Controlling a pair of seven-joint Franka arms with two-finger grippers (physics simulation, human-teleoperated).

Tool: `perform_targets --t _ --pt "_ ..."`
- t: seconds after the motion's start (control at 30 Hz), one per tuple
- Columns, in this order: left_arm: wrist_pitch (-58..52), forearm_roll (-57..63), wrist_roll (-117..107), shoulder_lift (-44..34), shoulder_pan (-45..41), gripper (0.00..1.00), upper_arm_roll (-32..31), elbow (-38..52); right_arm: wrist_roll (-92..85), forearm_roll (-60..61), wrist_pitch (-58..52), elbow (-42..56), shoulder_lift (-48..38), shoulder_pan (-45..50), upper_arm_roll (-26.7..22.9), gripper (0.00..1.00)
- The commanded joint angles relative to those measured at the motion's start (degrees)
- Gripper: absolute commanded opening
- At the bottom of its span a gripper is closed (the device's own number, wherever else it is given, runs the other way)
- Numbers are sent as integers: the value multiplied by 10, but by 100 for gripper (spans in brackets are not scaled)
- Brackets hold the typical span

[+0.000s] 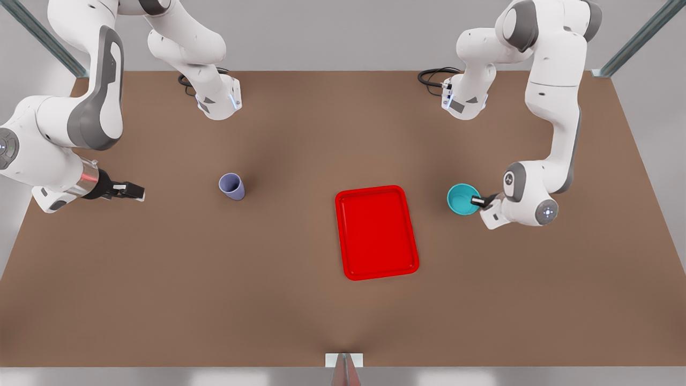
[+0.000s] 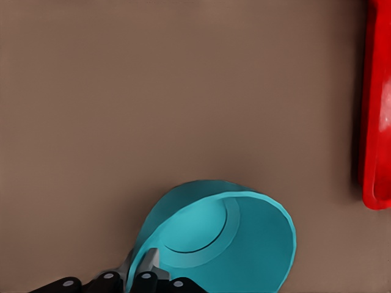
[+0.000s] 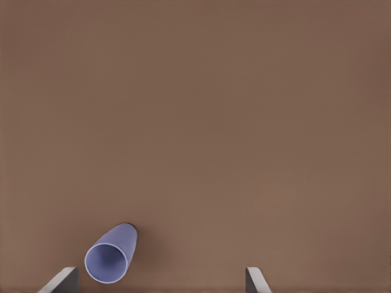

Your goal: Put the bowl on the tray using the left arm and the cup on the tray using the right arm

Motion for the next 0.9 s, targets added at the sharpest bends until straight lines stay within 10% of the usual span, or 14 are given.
perform_targets --t 0.0,0.2,0.67,0.7,0.73,0.87 --pt "-4 -94 -10 3 -10 21 0 13 0 0 0 0 0 0 0 100" --pt "-14 -83 -340 138 -64 21 -89 275 0 0 0 1 1 1 0 100" --pt "55 -119 -401 223 -112 23 -91 304 -1 0 1 5 4 2 1 100" --pt "55 -119 -399 226 -111 43 -91 308 -2 0 1 5 4 2 1 100" --pt "54 -119 -398 226 -111 89 -91 308 -1 0 1 5 4 2 1 100" --pt "52 -119 -400 224 -111 100 -91 309 0 0 3 9 5 7 4 100"
